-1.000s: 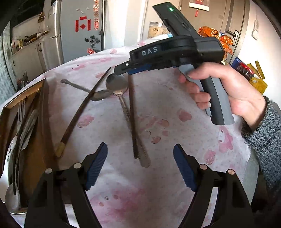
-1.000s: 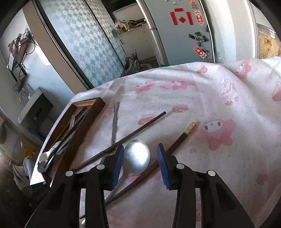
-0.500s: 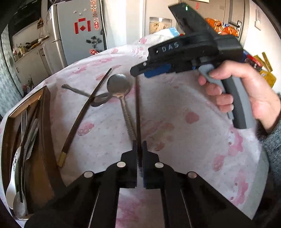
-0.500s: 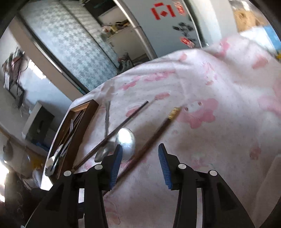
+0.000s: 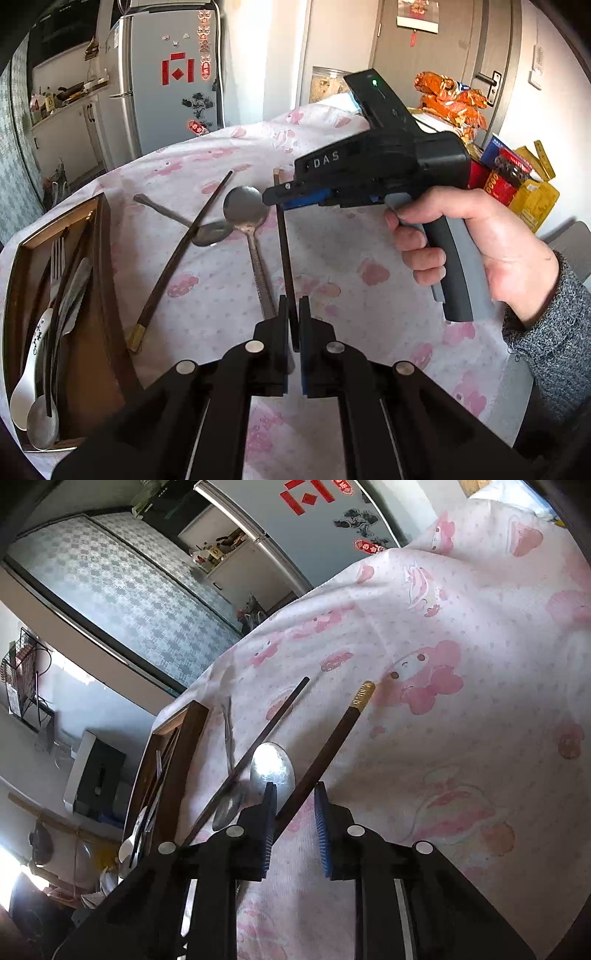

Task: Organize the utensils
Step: 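Grasp another dark chopstick with the left gripper, then place the chopstick in the wooden tray and open the left gripper, then grasp the metal spoon with textured handle using the left gripper, then lower the textured spoon into the wooden tray and open the left gripper, then grasp the gold-tipped dark chopstick with the left gripper, then place the gold-tipped chopstick in the wooden tray and release, then grasp the last metal spoon by its handle with the left gripper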

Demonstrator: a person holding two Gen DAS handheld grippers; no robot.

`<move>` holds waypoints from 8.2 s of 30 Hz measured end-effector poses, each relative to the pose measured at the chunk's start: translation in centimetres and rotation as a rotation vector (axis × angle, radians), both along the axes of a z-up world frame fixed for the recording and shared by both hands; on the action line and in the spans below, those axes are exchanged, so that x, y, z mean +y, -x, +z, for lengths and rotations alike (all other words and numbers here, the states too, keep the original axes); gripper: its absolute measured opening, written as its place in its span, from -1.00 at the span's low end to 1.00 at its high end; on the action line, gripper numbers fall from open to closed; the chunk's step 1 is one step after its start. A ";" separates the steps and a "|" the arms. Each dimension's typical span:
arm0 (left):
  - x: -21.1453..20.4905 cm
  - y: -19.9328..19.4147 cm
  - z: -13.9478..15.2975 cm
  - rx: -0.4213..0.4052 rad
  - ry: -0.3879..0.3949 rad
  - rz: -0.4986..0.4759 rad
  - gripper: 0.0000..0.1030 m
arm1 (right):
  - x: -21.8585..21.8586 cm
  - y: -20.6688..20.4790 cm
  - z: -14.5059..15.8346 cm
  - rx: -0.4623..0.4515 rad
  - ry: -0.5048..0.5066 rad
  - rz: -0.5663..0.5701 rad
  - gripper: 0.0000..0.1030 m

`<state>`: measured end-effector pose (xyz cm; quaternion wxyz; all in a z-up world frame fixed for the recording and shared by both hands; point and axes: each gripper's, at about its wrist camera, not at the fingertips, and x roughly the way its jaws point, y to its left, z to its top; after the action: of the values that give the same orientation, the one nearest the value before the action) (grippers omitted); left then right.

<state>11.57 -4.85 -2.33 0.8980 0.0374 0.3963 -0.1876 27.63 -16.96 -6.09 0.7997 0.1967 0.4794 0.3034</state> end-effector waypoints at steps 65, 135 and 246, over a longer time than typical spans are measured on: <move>0.7 -0.7 -2.7 0.074 0.073 0.033 0.44 | 3.4 -0.6 1.5 -0.185 0.177 0.160 -0.04; 12.6 2.7 2.5 -0.062 -0.005 0.235 0.40 | 8.4 1.2 8.3 -0.247 0.114 0.149 0.19; 7.7 1.9 2.6 -0.094 -0.081 0.144 0.50 | 2.9 4.3 2.7 -0.119 0.182 -0.033 -0.97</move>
<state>9.67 2.83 0.23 0.9246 0.0541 0.3624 -0.1044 23.38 -14.04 -3.40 0.8461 0.1129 0.4534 0.2564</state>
